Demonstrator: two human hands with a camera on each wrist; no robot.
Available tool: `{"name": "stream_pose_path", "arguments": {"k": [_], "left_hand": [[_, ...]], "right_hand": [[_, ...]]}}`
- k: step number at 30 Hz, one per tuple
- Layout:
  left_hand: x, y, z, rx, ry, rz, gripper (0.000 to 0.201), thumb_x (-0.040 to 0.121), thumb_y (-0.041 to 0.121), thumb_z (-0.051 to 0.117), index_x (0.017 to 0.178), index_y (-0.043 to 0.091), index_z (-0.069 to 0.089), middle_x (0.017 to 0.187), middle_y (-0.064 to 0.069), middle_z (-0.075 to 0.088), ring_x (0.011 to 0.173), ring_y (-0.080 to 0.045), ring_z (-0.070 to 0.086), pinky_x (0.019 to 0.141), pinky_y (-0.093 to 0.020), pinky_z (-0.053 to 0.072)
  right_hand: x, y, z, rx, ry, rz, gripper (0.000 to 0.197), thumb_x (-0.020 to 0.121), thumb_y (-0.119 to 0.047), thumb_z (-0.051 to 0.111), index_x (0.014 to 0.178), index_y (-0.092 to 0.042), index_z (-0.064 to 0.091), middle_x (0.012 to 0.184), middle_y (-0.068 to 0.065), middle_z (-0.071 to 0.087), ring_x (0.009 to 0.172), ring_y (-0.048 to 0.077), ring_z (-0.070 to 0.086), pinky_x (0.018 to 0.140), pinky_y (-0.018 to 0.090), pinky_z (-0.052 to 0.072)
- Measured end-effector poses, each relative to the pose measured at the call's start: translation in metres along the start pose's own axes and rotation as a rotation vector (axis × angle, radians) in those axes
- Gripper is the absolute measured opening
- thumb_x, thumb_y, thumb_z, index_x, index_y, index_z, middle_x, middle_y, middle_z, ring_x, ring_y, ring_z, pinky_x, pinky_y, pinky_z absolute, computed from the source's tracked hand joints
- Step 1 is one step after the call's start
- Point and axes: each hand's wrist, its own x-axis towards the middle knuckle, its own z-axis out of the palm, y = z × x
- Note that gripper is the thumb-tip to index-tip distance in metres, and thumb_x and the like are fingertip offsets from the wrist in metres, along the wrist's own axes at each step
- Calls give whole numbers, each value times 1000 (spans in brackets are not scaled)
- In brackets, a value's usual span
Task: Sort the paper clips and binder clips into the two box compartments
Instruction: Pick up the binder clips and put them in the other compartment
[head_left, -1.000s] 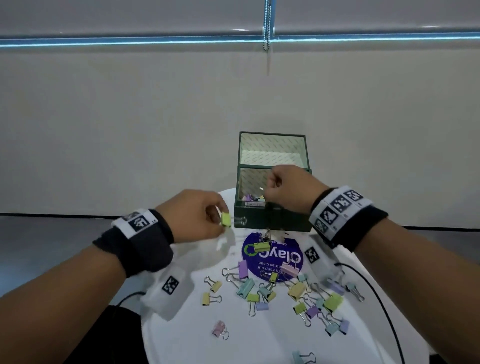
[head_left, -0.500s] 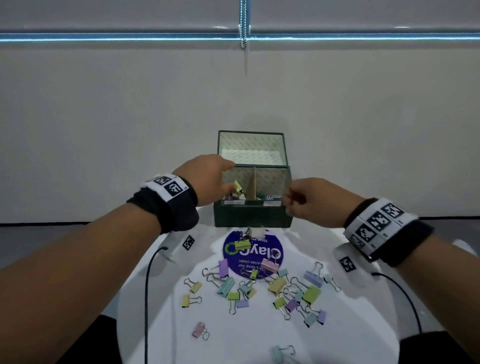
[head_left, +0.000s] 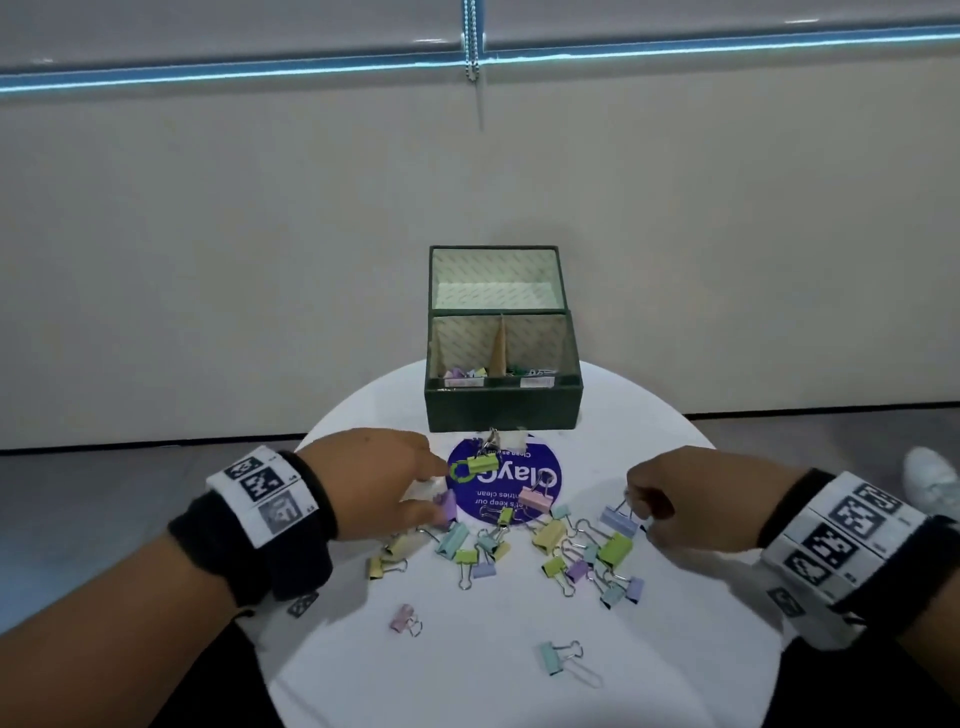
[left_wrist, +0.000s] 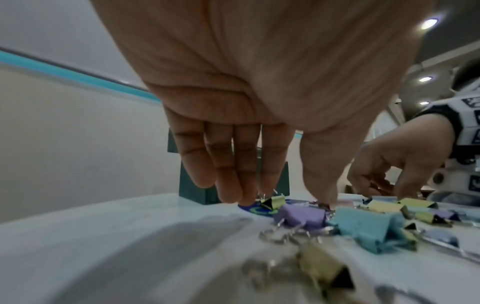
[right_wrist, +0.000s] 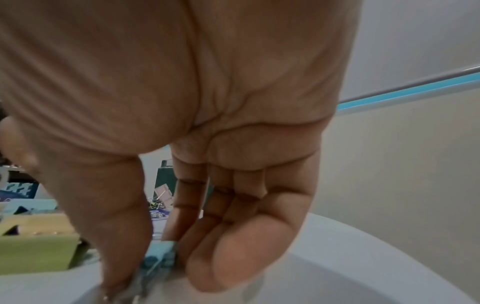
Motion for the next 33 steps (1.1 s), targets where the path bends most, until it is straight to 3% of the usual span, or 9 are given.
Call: {"name": "stream_pose_path", "arguments": {"k": [4, 7, 10, 15, 19, 23, 25, 27, 33], "left_hand": [[2, 7, 11, -51, -21, 39, 47, 101, 47, 39, 147, 48, 31, 130, 13, 47, 118, -13, 51, 94, -31, 47], [4, 9, 14, -54, -26, 49, 40, 101, 46, 42, 140, 44, 45, 129, 11, 47, 115, -14, 52, 94, -32, 47], [3, 8, 15, -78, 20, 35, 29, 97, 45, 48, 124, 38, 55, 122, 13, 51, 108, -12, 55, 91, -32, 49], [-5, 13, 10, -133, 150, 47, 11, 94, 41, 53, 97, 37, 43, 103, 15, 62, 85, -10, 57, 76, -30, 52], [-9, 19, 5, -222, 217, 20, 20, 97, 25, 44, 113, 38, 43, 105, 9, 61, 83, -18, 60, 76, -39, 53], [-16, 18, 7, -171, 42, 71, 31, 87, 46, 46, 117, 43, 52, 109, 11, 44, 92, -14, 54, 82, -39, 51], [-21, 15, 13, -214, -17, 76, 44, 79, 61, 50, 121, 50, 47, 107, 15, 41, 96, -11, 52, 85, -39, 50], [-24, 15, 18, -239, -9, 79, 58, 72, 73, 54, 127, 55, 41, 109, 20, 40, 102, -7, 50, 89, -35, 48], [-19, 10, 24, -206, 5, 93, 49, 78, 61, 64, 122, 51, 46, 111, 19, 40, 104, -8, 50, 88, -36, 50]], "right_hand": [[-4, -2, -1, 17, 82, 2, 5, 78, -28, 55, 76, -29, 49, 78, -15, 59, 72, 2, 52, 61, 21, 42], [-3, -11, -7, 81, 169, -29, 14, 82, -15, 51, 77, -28, 46, 73, -12, 54, 65, 3, 45, 56, 17, 30], [1, -27, -12, 128, 171, -96, 18, 82, -8, 51, 82, -26, 49, 82, -9, 54, 77, 12, 49, 63, 21, 36], [12, -73, -17, 89, 158, -221, 9, 94, -31, 57, 102, -31, 60, 106, -7, 56, 98, 14, 55, 80, 24, 47], [35, -99, -14, -19, 105, -257, 17, 90, -37, 61, 104, -27, 62, 104, 0, 57, 92, 20, 58, 80, 34, 53], [48, -112, -12, -94, 80, -263, 18, 90, -36, 63, 101, -23, 59, 102, 0, 58, 87, 20, 56, 69, 29, 47], [53, -113, -14, -87, 57, -253, 15, 89, -32, 65, 93, -24, 52, 96, -1, 56, 83, 19, 52, 63, 26, 40], [56, -110, -20, -22, 23, -231, 16, 86, -29, 68, 91, -22, 55, 92, -2, 57, 82, 18, 53, 64, 26, 45], [74, -102, -71, 205, 244, -214, 10, 87, -25, 66, 94, -23, 59, 88, -7, 58, 77, 11, 54, 68, 25, 48]]}}
